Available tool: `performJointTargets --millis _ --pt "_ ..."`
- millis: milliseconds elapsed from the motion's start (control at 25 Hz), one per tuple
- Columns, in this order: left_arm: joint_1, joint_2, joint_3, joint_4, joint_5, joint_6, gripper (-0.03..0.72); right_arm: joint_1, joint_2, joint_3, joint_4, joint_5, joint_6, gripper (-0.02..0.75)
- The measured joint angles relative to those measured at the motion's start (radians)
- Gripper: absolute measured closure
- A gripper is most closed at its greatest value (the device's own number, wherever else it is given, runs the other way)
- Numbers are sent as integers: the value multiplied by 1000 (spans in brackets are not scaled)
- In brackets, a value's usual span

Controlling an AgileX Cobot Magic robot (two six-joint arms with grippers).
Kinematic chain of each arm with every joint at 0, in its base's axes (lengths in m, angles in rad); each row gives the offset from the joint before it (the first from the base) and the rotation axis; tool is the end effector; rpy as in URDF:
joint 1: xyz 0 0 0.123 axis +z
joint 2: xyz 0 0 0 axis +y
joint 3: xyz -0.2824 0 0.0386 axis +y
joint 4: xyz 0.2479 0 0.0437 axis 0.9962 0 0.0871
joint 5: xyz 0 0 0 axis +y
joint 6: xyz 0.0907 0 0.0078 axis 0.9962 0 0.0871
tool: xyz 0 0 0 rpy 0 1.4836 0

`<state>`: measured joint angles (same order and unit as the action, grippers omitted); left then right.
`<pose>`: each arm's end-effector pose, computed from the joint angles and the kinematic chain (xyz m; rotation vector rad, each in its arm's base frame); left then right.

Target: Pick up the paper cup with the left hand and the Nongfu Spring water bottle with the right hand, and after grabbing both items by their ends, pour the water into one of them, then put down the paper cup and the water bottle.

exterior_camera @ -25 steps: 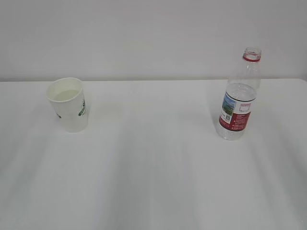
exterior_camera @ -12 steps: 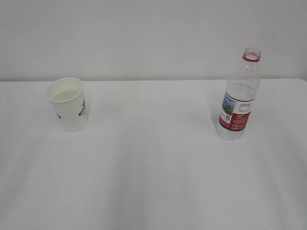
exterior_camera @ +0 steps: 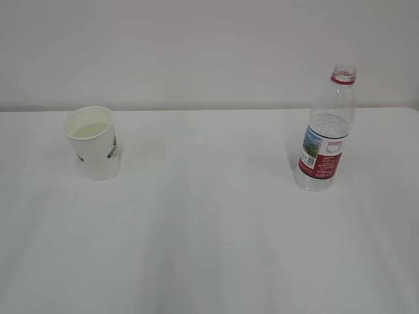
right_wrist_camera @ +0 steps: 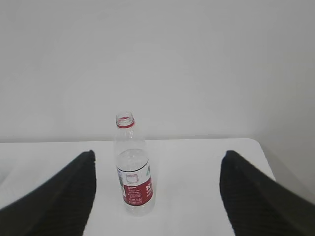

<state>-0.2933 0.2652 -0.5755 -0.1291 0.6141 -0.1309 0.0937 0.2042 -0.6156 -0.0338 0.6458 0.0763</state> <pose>0.0450 -0.0206 0.3323 0.1052 1.8018 -0.4460 0.0311 0.0011 0.3438 -0.0231 1.7183 0.0885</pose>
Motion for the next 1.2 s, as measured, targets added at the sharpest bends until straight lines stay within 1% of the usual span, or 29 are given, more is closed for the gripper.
performJointTargets --millis 160,360,600,680,880,1000,1200 --pt "0 -81 -21 0 81 0 224 0 -77 0 0 71 -2 148" --pt "0 -122 -32 -2 181 0 237 0 -152 -2 0 193 -9 148" --pt "0 -162 -32 -16 220 0 246 0 -219 -40 0 314 -12 148" --pt "0 -177 -32 -16 231 0 247 0 -221 -50 0 358 -14 149" --pt "0 -209 -34 -38 323 0 248 0 -221 -50 16 471 -16 149" --pt "0 -230 -34 -43 366 0 248 0 -221 -50 34 515 -16 149" --pt "0 -258 -34 -15 457 0 250 0 -221 -50 44 588 -16 149"
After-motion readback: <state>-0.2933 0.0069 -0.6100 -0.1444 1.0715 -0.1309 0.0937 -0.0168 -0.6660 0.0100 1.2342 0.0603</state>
